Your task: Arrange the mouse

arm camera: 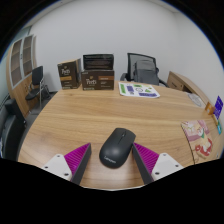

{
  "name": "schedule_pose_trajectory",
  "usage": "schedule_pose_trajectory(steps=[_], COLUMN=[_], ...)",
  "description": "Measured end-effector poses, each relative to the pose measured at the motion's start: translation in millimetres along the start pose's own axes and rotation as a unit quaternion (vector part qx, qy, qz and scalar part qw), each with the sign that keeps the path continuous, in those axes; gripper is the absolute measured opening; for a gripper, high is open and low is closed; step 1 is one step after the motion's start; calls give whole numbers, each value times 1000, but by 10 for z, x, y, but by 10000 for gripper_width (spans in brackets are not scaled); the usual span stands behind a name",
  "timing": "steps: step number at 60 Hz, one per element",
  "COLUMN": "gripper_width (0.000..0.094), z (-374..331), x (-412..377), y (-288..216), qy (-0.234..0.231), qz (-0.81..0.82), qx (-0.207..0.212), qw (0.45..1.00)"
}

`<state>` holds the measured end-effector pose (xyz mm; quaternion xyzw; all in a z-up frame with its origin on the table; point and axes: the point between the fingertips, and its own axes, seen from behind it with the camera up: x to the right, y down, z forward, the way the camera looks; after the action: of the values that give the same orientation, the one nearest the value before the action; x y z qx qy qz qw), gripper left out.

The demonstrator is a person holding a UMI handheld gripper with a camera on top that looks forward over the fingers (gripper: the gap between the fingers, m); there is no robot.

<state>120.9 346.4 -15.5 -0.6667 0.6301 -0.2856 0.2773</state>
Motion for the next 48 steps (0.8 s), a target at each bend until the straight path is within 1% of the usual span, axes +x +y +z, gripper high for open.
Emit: schedule_pose_trajectory(steps=[15, 19, 26, 31, 33, 34, 35, 39, 41, 48], gripper_width=[863, 849, 795, 703, 635, 590, 525, 512, 482, 421], z=[188, 195, 199, 203, 204, 205, 205, 203, 201, 188], x=[-108, -101, -75, -45, -28, -23, -23, -32, -37, -57], y=[-177, -171, -163, -161, -164, -165, -163, -153, -150, -137], qy=[-13, -14, -11, -5, -3, -2, -2, -3, -4, -15], qz=[-12, -5, 1, 5, 6, 6, 7, 11, 8, 4], qx=[1, -2, -5, -7, -8, -9, -9, -14, -15, -19], qw=[1000, 1000, 1000, 1000, 1000, 1000, 1000, 1000, 1000, 1000])
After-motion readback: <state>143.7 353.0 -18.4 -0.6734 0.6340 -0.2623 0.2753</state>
